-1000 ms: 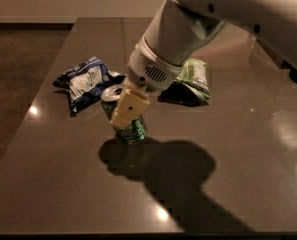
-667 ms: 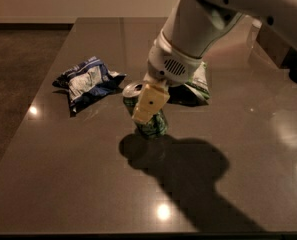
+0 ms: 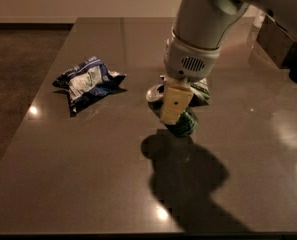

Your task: Knock green can over

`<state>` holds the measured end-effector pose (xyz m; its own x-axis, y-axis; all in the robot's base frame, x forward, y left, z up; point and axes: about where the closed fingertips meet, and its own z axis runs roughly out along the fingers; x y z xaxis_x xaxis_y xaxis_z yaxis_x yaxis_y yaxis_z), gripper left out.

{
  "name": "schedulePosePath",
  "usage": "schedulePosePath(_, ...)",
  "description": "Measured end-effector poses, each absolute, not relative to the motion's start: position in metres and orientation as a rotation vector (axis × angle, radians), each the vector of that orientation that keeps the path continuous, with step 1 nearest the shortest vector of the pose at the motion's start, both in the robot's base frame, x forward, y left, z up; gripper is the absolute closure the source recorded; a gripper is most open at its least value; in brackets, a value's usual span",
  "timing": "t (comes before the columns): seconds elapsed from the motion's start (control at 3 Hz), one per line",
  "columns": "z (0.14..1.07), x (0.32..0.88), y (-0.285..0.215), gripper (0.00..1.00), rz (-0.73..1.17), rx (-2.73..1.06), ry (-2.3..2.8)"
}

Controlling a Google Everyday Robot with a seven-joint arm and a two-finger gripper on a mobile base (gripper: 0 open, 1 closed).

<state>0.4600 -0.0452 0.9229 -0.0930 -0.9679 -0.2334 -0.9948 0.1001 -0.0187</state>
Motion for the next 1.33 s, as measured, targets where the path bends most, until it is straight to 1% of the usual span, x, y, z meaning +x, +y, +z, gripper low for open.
schedulePosePath(0.67,0.911,0.459,-0.051,1.0,0.021,-2.165,2.153)
schedulePosePath(1.0,0.9,0.461,-0.049,0.81,-0.057,-2.248,2.132)
schedulePosePath(1.33,0.893,0.461,-0.048,0.59,-0.096,-2.301,2.112)
